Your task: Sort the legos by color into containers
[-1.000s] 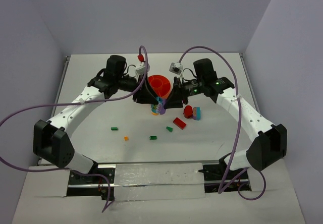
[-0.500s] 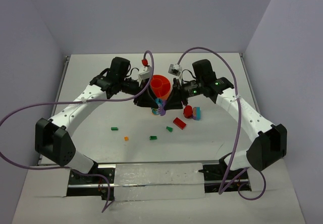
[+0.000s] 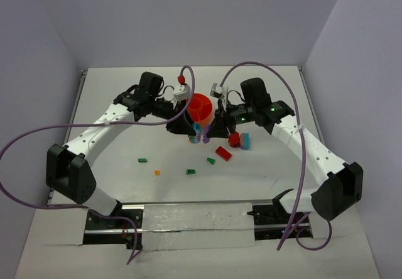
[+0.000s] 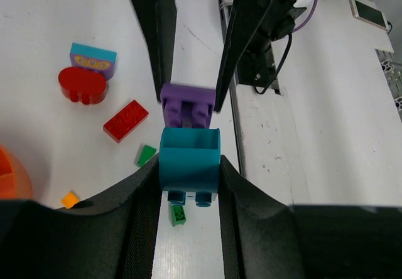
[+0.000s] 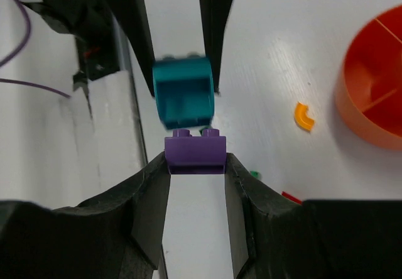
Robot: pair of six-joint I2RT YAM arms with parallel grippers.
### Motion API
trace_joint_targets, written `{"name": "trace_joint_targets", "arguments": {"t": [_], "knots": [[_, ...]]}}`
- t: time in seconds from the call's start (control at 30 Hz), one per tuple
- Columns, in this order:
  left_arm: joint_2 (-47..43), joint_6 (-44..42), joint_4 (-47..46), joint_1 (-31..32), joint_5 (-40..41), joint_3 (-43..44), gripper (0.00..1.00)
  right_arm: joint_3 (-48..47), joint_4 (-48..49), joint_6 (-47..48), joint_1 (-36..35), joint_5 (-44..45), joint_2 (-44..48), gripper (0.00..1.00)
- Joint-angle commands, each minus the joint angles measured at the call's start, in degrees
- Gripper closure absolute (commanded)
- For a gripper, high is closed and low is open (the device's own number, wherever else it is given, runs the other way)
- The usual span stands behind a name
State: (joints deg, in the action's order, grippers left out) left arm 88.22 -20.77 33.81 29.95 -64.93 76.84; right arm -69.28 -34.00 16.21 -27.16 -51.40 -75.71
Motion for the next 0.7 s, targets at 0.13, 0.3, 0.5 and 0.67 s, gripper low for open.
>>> {"name": "trace_joint_targets", "arguments": {"t": [0.13,0.3,0.5,0.67], "knots": [[-1.31,-4.64,4.76,-6.74,0.61,1.35,1.0,3.36,-1.85,4.22,1.97,6.63,4.26,1.0],[-1.39,2.46,-6.87,-9.91,7.16,2.12,1.0,2.83,-1.24,3.43,4.49,7.23,3.95,1.0],[0.88,15.86,-26.7,-9.86,22.5,1.61,1.0,4.05,4.61,-1.35,7.07,9.4,4.35,1.0],[3.36,16.84,-36.25,-7.86,31.9,-0.06,1.0,4.14,6.46,-3.27,8.04,10.07,3.7,1.0]]}}
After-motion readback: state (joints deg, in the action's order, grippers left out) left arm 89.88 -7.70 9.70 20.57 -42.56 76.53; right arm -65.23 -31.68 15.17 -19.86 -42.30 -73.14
